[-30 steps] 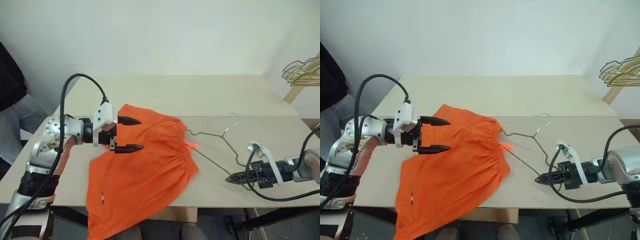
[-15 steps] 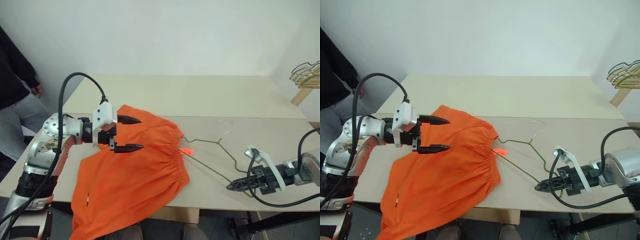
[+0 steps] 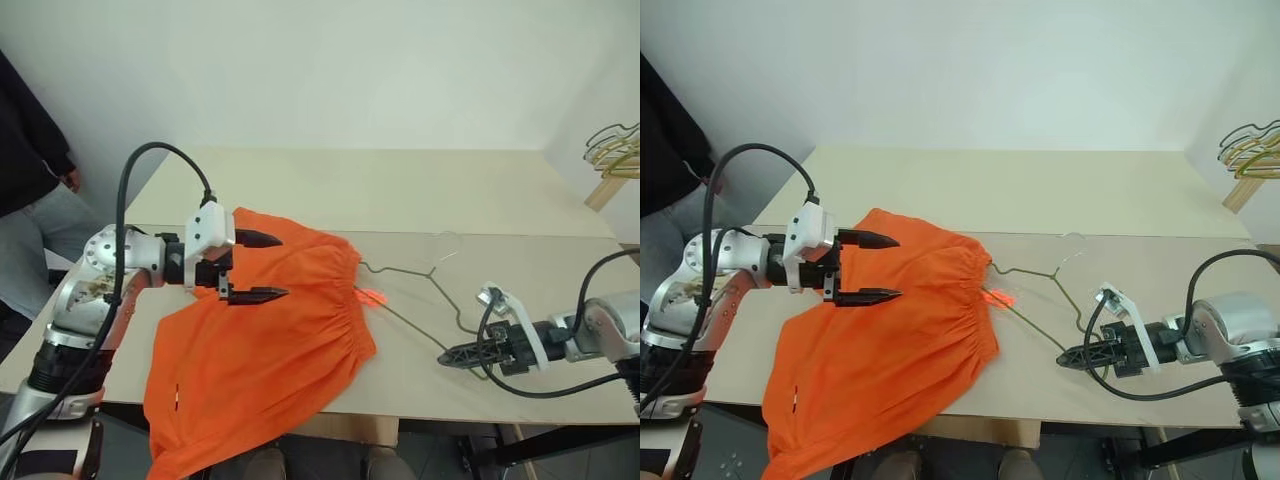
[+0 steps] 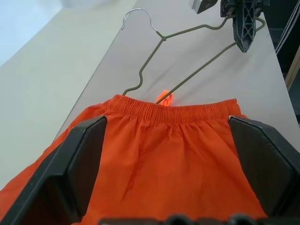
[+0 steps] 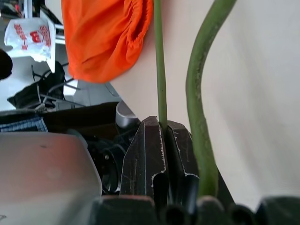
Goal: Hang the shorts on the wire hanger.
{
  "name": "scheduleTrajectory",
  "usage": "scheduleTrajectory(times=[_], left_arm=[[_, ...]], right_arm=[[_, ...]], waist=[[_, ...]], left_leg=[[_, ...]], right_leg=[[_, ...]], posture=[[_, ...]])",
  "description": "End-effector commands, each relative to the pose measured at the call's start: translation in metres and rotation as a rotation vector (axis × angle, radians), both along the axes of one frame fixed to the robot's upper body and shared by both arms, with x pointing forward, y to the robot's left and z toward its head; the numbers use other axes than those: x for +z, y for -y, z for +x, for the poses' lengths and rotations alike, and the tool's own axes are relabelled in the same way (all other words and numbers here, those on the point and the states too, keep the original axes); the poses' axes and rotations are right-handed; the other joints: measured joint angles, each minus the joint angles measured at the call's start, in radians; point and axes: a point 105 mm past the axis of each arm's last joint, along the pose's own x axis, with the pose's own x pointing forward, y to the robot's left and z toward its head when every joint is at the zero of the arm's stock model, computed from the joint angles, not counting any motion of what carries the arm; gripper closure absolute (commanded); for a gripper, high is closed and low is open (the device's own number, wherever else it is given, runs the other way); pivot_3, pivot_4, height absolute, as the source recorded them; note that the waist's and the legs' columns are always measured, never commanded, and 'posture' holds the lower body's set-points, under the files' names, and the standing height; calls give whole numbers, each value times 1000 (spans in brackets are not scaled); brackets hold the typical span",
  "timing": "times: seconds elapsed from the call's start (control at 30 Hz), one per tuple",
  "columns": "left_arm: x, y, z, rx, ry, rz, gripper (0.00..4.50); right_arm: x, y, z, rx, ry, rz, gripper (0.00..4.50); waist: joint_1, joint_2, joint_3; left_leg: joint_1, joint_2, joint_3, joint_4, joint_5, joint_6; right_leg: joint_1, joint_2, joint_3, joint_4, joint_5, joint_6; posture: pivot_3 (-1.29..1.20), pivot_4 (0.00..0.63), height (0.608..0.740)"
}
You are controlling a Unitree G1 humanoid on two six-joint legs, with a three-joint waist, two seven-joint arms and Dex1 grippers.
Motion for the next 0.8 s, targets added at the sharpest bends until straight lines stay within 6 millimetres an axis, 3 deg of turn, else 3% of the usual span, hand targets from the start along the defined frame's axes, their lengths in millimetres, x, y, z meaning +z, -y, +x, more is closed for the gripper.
scheduleTrajectory(times=[0.03,0.37,0.63,0.8], left_arm=[[15,-1,0,-7,46,14,33],[8,1,-3,-21,14,26,33],[10,-2,-3,-26,1,42,33],[10,-1,-4,-36,-7,47,33]], right_arm=[[2,-7,-6,54,12,29,4500],[7,-3,16,-49,68,57,4500],[19,-1,-3,-30,59,147,4500],[14,-9,-14,28,42,131,4500]], waist=[[1,0,0],[-1,0,0],[0,0,0],[-6,0,0]], left_leg=[[0,0,0,0,0,0],[0,0,0,0,0,0],[-1,0,0,0,0,0],[0,0,0,0,0,0]], right_leg=[[0,0,0,0,0,0],[0,0,0,1,0,0],[-1,0,0,1,0,0],[-1,1,1,2,0,0]], posture=[[43,18,740],[31,26,740],[19,34,740],[21,37,740]])
